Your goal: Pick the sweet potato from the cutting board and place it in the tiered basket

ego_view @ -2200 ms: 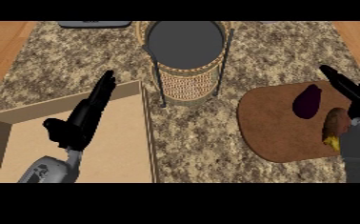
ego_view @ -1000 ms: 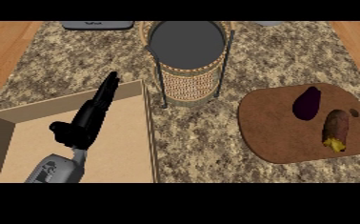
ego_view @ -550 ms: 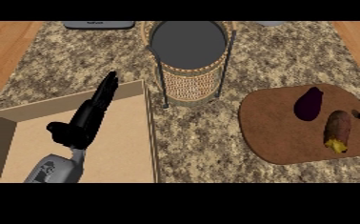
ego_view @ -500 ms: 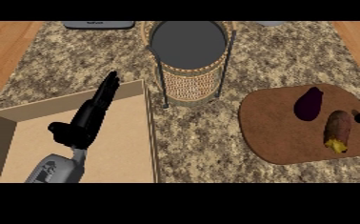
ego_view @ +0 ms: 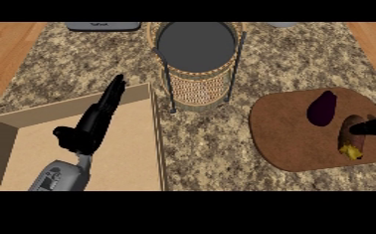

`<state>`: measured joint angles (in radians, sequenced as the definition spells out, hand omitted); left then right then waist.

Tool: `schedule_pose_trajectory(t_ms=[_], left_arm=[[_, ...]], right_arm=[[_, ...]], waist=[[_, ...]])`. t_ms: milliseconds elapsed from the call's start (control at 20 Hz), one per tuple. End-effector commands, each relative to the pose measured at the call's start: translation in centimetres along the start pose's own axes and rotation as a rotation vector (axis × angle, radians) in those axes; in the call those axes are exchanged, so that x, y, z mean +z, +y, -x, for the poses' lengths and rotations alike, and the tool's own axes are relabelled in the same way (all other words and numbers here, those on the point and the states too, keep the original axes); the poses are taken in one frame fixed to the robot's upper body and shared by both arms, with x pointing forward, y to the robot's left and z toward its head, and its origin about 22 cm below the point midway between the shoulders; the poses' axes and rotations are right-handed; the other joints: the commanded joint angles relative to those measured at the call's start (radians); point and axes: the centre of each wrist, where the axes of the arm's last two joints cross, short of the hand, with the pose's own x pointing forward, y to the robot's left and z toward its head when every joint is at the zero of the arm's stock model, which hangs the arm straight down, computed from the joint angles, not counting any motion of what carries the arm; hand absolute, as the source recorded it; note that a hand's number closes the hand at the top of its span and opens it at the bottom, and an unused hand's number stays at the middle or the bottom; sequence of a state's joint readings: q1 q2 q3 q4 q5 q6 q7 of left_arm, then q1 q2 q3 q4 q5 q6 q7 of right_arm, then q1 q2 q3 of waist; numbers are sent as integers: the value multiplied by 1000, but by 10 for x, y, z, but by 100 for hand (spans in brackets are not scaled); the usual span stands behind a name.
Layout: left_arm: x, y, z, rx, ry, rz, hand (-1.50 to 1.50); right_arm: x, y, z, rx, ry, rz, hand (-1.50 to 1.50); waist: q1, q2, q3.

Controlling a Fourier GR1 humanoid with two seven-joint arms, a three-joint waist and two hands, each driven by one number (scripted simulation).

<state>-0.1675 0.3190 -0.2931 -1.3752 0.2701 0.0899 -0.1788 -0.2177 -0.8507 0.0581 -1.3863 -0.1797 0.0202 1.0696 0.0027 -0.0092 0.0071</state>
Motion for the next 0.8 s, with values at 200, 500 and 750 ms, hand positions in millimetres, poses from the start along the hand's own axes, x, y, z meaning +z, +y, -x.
schedule_pose_trajectory(t_ms=[200,500,750], left_arm=[[-4,-11,-3,6,103,3,0],[4,-4,22,7,77,-13,0],[14,-16,9,22,94,-4,0]], right_arm=[[-18,29,4,-18,144,-11,-150],[-25,46,29,-33,139,-25,-150],[-38,63,36,-68,125,-37,-150]], waist=[[2,9,-7],[-9,8,-8],[-2,8,-7]])
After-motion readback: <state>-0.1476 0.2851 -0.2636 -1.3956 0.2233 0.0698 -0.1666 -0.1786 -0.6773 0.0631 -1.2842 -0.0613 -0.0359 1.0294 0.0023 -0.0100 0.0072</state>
